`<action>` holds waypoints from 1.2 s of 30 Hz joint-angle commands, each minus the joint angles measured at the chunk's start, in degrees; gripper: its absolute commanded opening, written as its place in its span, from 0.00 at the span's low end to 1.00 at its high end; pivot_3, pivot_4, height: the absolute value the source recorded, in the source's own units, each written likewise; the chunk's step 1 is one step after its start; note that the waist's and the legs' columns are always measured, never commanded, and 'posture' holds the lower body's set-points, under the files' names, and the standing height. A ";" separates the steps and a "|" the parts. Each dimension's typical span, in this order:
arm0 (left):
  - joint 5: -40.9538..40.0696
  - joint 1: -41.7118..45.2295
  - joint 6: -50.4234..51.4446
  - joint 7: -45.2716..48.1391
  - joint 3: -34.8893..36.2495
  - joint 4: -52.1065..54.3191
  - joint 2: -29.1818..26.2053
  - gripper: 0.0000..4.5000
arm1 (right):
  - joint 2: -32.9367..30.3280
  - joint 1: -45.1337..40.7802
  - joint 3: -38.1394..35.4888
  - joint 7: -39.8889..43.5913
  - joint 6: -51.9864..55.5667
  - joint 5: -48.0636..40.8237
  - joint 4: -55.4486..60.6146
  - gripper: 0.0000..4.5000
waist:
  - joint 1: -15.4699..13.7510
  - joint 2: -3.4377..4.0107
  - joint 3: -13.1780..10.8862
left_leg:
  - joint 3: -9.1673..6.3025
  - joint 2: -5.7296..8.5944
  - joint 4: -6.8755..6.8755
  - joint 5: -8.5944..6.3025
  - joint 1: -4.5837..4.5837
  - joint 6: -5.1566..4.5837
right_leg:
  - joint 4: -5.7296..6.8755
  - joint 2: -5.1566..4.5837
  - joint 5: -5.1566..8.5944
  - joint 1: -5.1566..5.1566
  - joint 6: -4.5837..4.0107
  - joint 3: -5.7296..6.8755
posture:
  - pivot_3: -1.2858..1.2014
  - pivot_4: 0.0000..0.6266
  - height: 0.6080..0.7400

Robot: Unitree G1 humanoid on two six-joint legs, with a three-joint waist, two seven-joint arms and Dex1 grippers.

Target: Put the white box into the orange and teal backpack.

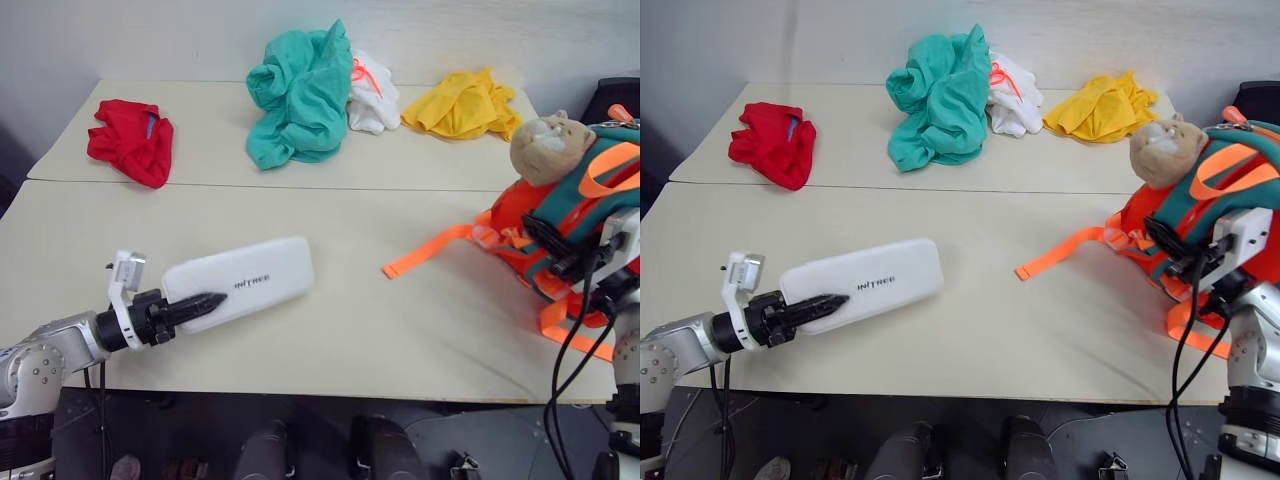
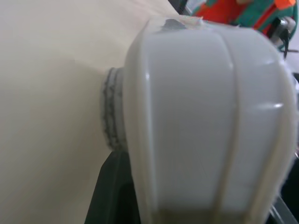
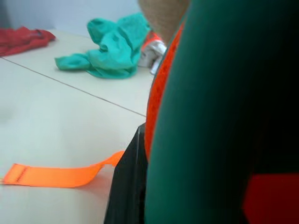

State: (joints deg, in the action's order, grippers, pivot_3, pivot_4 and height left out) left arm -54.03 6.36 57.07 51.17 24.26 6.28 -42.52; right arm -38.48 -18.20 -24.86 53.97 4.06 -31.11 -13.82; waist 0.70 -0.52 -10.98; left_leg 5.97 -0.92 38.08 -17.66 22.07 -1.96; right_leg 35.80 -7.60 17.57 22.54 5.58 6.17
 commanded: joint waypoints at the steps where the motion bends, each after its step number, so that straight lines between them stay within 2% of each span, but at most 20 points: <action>1: -1.17 1.74 -2.02 -3.50 5.88 -3.26 0.83 0.28 | 2.51 -2.50 4.71 1.16 4.43 -4.59 10.47 0.01 | 0.52 0.01 0.00 | 0.01 0.00 -0.02 0.00 0.00 0.01 | 0.08 0.01 0.00 0.01 0.00 -0.01 | 0.52 0.24 1.00; 7: 0.99 3.86 -5.00 -3.75 7.65 -9.62 -0.05 0.28 | 5.60 -4.94 14.73 0.47 16.97 -12.64 28.98 0.01 | 0.99 0.01 -0.01 | 0.02 -0.07 -0.13 0.03 0.04 0.13 | 0.17 0.10 0.00 0.13 -0.01 -0.01 | 0.52 0.24 1.00; 13: 2.02 4.62 -6.18 -4.61 7.94 -10.16 0.09 0.28 | 7.76 -5.71 22.10 0.50 25.00 -20.36 42.21 0.01 | 0.83 -0.02 -0.02 | -0.05 -0.05 -0.12 -0.01 0.18 0.13 | 0.12 0.07 0.00 0.21 -0.01 0.05 | 0.52 0.24 1.00; 20: -2.96 2.96 -2.64 -3.91 12.04 -2.78 -2.78 0.28 | 1.70 0.17 20.26 2.71 30.88 -25.16 45.57 0.01 | 0.36 -0.37 -0.01 | -0.14 0.03 -0.05 -0.11 0.28 -0.03 | 0.02 -0.10 -0.01 0.15 0.01 0.09 | 0.52 0.24 1.00; 25: -18.20 3.09 4.79 -5.88 18.83 8.86 -6.43 0.28 | -1.63 0.62 17.32 3.04 30.00 -22.38 41.79 0.01 | 0.46 -0.44 -0.05 | -0.20 0.03 -0.07 -0.13 0.26 0.00 | -0.22 -0.12 -0.02 0.13 0.04 0.10 | 0.52 0.24 1.00; 28: -20.65 4.73 3.69 -8.81 17.94 12.00 -6.03 0.28 | -1.55 0.67 17.71 3.21 29.94 -21.57 40.67 0.01 | 0.37 -0.36 -0.09 | -0.26 0.03 -0.08 -0.13 0.20 0.03 | -0.25 -0.13 -0.02 0.05 0.03 0.10 | 0.52 0.24 1.00; 32: -13.45 11.06 -3.56 -9.69 9.51 13.01 -3.60 0.28 | -1.86 1.85 18.79 5.42 29.19 -19.38 38.95 0.01 | -0.41 -0.35 -0.09 | -0.22 0.05 -0.08 -0.07 0.14 0.06 | -0.19 -0.05 -0.02 0.01 0.03 0.14 | 0.52 0.24 1.00; 36: -4.47 15.38 -9.51 -5.68 0.70 9.62 -4.27 0.28 | -1.95 2.57 18.34 6.37 29.03 -18.92 38.43 0.01 | -0.80 -0.36 -0.09 | -0.13 0.09 -0.06 -0.07 0.17 0.03 | -0.15 0.02 -0.02 0.04 0.04 0.11 | 0.52 0.24 1.00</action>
State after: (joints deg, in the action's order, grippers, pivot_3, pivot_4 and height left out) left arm -61.00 20.37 50.83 43.65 26.10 16.36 -45.94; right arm -39.99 -15.66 -5.02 59.59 33.98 -49.63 24.00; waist -0.11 -0.87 -11.06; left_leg 5.86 -0.82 38.02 -17.74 22.25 -1.92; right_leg 35.65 -7.53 17.54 22.57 5.62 6.29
